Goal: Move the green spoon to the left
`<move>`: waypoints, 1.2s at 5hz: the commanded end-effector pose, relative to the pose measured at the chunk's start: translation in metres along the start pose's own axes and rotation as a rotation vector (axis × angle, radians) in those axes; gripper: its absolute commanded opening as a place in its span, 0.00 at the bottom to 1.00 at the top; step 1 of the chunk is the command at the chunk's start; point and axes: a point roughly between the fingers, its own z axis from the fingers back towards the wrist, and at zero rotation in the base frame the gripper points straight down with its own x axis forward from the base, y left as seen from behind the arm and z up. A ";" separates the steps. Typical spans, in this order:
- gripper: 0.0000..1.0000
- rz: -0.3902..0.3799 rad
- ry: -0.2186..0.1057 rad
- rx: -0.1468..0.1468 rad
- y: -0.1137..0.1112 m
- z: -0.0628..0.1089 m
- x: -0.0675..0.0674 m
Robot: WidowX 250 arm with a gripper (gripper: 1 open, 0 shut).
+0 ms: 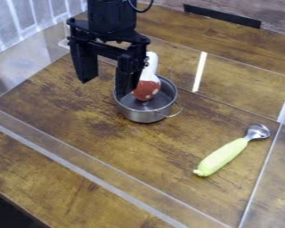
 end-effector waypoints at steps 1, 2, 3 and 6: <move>1.00 0.086 0.028 -0.012 -0.008 -0.008 -0.002; 1.00 0.097 0.006 -0.014 -0.043 -0.011 0.008; 1.00 0.043 -0.024 -0.007 -0.077 -0.014 0.027; 1.00 0.074 -0.091 0.003 -0.129 -0.048 0.077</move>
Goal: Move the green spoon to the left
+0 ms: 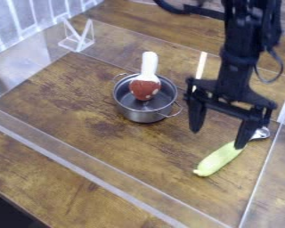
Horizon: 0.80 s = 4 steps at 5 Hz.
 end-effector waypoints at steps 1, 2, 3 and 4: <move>1.00 -0.030 -0.090 -0.020 -0.008 0.025 0.014; 1.00 -0.010 -0.097 -0.018 -0.004 0.026 0.020; 1.00 -0.081 -0.096 -0.017 -0.006 0.019 0.029; 1.00 -0.122 -0.105 -0.013 -0.006 0.013 0.039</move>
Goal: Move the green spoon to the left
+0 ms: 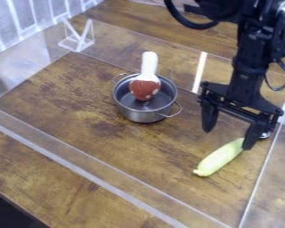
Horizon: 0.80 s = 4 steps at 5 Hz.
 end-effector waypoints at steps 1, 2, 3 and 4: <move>1.00 0.007 -0.075 -0.015 0.015 0.019 0.020; 1.00 0.021 -0.077 -0.014 0.027 0.015 0.029; 1.00 0.027 -0.081 -0.014 0.034 0.013 0.035; 1.00 -0.011 -0.086 -0.015 0.035 0.012 0.035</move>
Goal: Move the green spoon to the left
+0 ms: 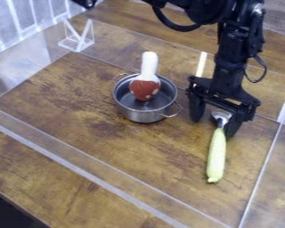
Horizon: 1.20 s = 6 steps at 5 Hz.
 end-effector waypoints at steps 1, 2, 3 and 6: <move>1.00 -0.028 -0.067 -0.008 0.005 0.021 0.010; 1.00 -0.043 -0.068 -0.006 0.016 0.021 0.015; 1.00 -0.059 -0.069 -0.004 0.027 0.021 0.021; 0.00 -0.082 -0.083 -0.018 0.023 0.028 0.008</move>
